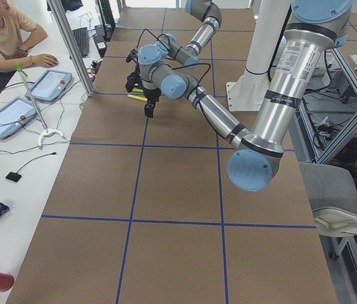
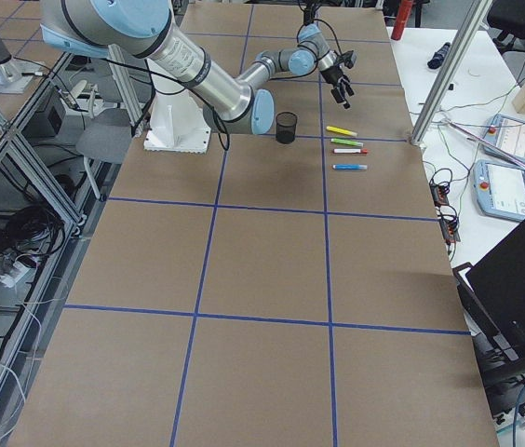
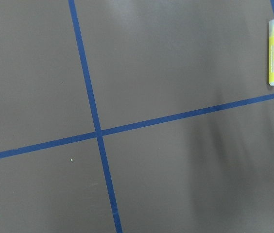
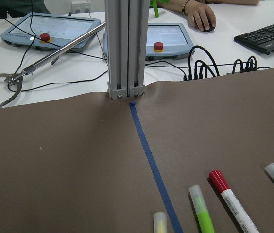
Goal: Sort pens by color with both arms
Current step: 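Lay the yellow highlighter beside the green highlighter and release it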
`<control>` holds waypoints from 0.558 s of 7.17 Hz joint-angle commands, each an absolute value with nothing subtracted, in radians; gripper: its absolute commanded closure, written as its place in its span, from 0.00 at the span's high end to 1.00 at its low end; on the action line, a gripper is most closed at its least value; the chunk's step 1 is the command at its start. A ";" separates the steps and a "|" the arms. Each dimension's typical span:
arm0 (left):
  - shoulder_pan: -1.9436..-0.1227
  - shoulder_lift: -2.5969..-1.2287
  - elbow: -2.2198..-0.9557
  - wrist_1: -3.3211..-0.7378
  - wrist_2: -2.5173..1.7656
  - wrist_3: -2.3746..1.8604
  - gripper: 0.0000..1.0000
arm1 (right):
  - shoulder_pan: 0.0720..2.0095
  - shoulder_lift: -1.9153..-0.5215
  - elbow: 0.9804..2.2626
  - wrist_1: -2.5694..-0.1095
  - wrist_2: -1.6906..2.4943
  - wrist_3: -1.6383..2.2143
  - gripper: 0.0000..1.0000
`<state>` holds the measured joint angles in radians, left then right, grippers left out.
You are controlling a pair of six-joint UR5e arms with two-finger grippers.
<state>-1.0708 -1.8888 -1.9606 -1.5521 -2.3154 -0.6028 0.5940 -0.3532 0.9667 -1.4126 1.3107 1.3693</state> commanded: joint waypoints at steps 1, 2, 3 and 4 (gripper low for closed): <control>-1.086 -1.881 -1.974 -1.543 -2.315 -0.598 0.99 | 0.736 -0.469 1.116 -1.422 1.615 1.201 0.99; -1.103 -1.853 -1.991 -1.545 -2.315 -0.588 0.99 | 0.796 -0.556 1.214 -1.428 1.720 1.095 0.99; -1.132 -1.814 -2.005 -1.545 -2.316 -0.547 0.99 | 0.848 -0.651 1.303 -1.430 1.800 1.009 1.00; -1.185 -1.774 -1.996 -1.542 -2.315 -0.429 0.99 | 0.888 -0.746 1.377 -1.428 1.854 0.905 1.00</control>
<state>-1.1328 -1.8202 -1.9961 -1.5441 -2.3154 -0.5331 0.8300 -0.6291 1.2762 -1.4279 1.7679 1.0286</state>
